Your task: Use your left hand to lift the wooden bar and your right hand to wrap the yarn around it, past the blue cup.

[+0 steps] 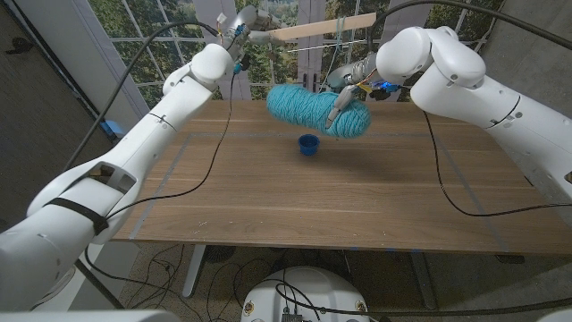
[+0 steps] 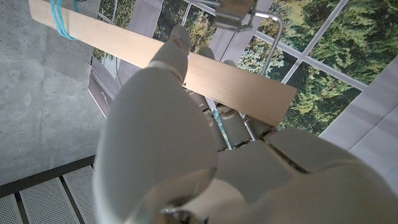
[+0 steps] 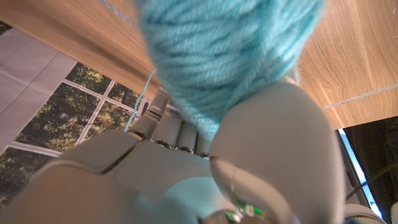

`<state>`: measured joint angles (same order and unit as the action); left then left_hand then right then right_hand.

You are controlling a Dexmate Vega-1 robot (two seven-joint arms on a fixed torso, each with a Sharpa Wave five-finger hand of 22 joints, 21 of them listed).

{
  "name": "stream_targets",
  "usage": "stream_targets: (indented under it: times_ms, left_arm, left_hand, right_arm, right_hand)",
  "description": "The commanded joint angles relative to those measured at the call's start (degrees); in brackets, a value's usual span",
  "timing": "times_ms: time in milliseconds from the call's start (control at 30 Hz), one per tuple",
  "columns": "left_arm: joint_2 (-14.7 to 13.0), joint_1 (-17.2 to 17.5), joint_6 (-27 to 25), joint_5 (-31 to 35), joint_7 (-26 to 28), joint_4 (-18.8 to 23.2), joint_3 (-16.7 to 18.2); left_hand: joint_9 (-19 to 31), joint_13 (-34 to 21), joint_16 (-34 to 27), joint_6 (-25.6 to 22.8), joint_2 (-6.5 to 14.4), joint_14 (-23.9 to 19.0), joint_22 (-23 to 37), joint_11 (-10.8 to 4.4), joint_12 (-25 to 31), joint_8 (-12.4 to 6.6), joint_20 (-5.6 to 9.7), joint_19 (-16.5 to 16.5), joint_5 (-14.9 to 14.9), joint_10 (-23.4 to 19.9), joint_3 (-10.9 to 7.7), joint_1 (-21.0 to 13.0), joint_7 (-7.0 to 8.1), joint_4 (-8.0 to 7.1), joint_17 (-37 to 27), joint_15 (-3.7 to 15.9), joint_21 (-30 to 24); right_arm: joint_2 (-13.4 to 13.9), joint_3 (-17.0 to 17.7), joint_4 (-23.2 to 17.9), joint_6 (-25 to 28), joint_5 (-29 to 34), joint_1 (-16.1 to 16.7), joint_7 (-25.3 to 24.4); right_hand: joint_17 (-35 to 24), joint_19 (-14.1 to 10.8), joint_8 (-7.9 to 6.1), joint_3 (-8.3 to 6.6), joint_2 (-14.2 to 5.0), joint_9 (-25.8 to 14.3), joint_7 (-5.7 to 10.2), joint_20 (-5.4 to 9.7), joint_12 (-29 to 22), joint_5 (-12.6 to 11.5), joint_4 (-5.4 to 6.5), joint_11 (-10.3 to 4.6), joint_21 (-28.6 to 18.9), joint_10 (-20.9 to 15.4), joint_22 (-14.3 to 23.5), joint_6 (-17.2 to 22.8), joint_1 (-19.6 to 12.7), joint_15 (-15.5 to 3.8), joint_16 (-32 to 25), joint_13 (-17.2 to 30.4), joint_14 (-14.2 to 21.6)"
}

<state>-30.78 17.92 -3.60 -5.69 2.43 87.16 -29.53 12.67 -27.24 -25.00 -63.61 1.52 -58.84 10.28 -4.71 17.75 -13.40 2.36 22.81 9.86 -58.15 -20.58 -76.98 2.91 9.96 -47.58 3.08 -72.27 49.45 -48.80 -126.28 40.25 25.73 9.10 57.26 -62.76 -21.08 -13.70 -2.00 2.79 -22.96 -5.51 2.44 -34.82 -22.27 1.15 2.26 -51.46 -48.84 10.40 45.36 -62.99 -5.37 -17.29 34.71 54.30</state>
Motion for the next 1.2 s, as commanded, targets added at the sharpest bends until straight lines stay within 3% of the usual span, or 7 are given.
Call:
stream_targets:
  times_ms: [33,267,633,767,1000,1100,1200]
  left_arm:
    - [-2.12,1.03,-1.62,-6.57,-3.15,2.39,1.32]
    - [-4.19,0.65,-2.86,-6.45,-4.33,4.01,0.78]
    - [-5.44,1.51,-4.15,-4.63,-1.49,5.9,0.8]
    - [-5.35,1.77,-3.77,-5.62,-1.64,5.68,1.32]
    - [-4.55,1.8,-2.01,-7.96,-2.86,4.56,1.81]
    - [-4.6,1.59,-1.91,-8.6,-3.85,4.43,1.61]
    - [-5.09,1.32,-2.39,-9.2,-5.36,4.63,1.32]
  left_hand:
    - [0.19,-0.12,0.24,-2.46,4.82,-6.92,0.1,-0.14,-0.15,0.06,1.84,-0.17,0.31,-0.36,-0.81,-5.29,-2.57,-0.56,-0.19,10.33,-0.31]
    - [0.2,-0.15,0.33,-2.39,4.82,-6.98,0.1,-0.2,-0.26,0.16,1.81,-0.23,0.3,-0.4,-0.82,-5.33,-2.62,-0.59,-0.31,10.33,-0.41]
    - [0.21,-0.39,0.6,-2.51,4.87,-7.04,0.07,-0.23,-0.43,0.23,1.77,-0.39,0.3,-0.28,-0.84,-5.29,-2.45,-0.7,-0.36,10.33,-0.53]
    - [0.21,-0.43,0.65,-2.42,4.86,-7.14,0.07,-0.22,-0.49,0.31,1.75,-0.46,0.29,-0.35,-0.83,-5.27,-2.56,-0.73,-0.44,10.34,-0.57]
    - [0.22,-0.49,0.8,-2.5,4.82,-7.1,0.07,-0.29,-0.58,0.34,1.75,-0.54,0.29,-0.42,-0.82,-5.27,-2.55,-0.73,-0.51,10.33,-0.66]
    - [0.22,-0.53,0.86,-2.57,4.83,-7.12,0.07,-0.33,-0.62,0.34,1.77,-0.57,0.3,-0.44,-0.82,-5.27,-2.51,-0.75,-0.54,10.33,-0.7]
    - [0.23,-0.52,0.92,-2.57,4.83,-7.14,0.07,-0.26,-0.7,0.37,1.76,-0.62,0.3,-0.47,-0.82,-5.27,-2.56,-0.75,-0.6,10.33,-0.75]
  right_arm:
    - [-1.95,-3.25,8.42,2.73,-2.53,-3.59,3.89]
    - [-0.95,-3.43,12.36,5.38,-5.18,-3.65,2.26]
    - [1.69,-6.5,19.19,11.32,-8.33,-5.96,4.02]
    - [3.56,-6.26,19.76,13.27,-9.97,-5.18,2.66]
    - [6.11,-3.56,19.68,15.22,-13.77,-1.91,-3.58]
    - [6.43,-2.36,19.49,16.27,-14.7,-0.41,-7.82]
    - [6.39,1.37,18.74,17.28,-16.38,3.15,-15.73]
  right_hand:
    - [-0.13,0.24,-0.36,-0.03,-11.94,-0.31,12.35,3.78,-0.25,-0.39,0.35,-8.06,0.11,-8.93,-0.01,13.66,-12.39,-7.54,-0.14,0.35,1.91]
    - [-0.27,0.4,-0.24,0.05,-11.96,-0.41,12.15,3.57,-0.23,-0.43,0.37,-7.97,0.18,-8.73,0.0,13.57,-12.65,-7.56,-0.31,0.68,2.19]
    - [-0.38,0.9,-0.19,0.17,-12.08,-0.71,12.23,3.44,-0.11,-0.5,0.57,-8.12,0.36,-8.48,0.04,13.56,-12.89,-7.48,-0.19,1.03,1.9]
    - [-0.46,1.0,-0.14,0.24,-12.09,-0.76,12.18,3.34,-0.07,-0.51,0.65,-7.97,0.39,-8.46,0.05,13.53,-12.93,-7.45,-0.22,1.1,1.86]
    - [-0.64,1.16,-0.08,0.32,-12.19,-0.82,12.11,3.34,-0.05,-0.51,0.78,-8.04,0.44,-8.52,0.07,13.59,-13.0,-7.42,-0.34,1.23,1.88]
    - [-0.71,1.21,-0.05,0.35,-12.2,-0.83,12.05,3.35,0.0,-0.52,0.82,-7.98,0.46,-8.65,0.07,13.63,-13.07,-7.46,-0.38,1.17,1.88]
    - [-0.83,1.0,-0.01,0.34,-12.28,-0.91,12.04,3.41,0.03,-0.53,0.85,-7.85,0.38,-8.56,0.08,13.57,-13.19,-7.5,-0.54,1.29,2.06]
